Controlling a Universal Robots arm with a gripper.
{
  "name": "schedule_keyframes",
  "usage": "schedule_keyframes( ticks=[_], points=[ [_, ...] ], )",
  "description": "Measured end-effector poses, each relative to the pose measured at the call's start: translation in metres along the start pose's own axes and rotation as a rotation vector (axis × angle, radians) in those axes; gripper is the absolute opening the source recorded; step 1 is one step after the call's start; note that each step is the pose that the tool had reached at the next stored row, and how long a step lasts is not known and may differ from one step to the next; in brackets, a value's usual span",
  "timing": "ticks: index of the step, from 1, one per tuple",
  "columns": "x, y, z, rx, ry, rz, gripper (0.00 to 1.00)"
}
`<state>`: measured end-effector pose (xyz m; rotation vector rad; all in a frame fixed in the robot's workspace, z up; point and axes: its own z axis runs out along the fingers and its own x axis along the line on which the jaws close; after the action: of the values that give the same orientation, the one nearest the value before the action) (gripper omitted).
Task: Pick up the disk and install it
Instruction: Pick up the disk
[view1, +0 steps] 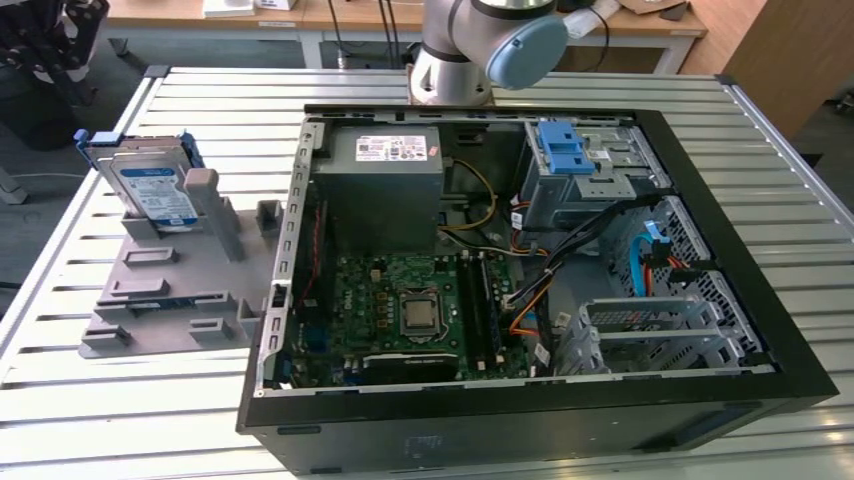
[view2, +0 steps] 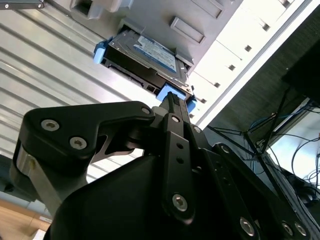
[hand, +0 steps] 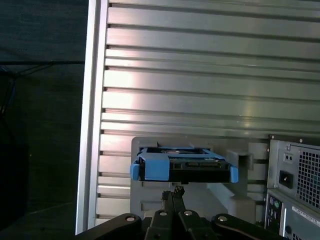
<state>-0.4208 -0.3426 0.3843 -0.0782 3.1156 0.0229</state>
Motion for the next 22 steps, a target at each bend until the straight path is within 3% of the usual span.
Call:
schedule_keyframes(
  ticks=[14,22],
  points=[
    [0.0000,0.0000,0.0000,-0.0034,0.0019,-0.136,0.11],
    [0.0000,0.0000,0.0001,-0.0036,0.0020,-0.145,0.11]
  ],
)
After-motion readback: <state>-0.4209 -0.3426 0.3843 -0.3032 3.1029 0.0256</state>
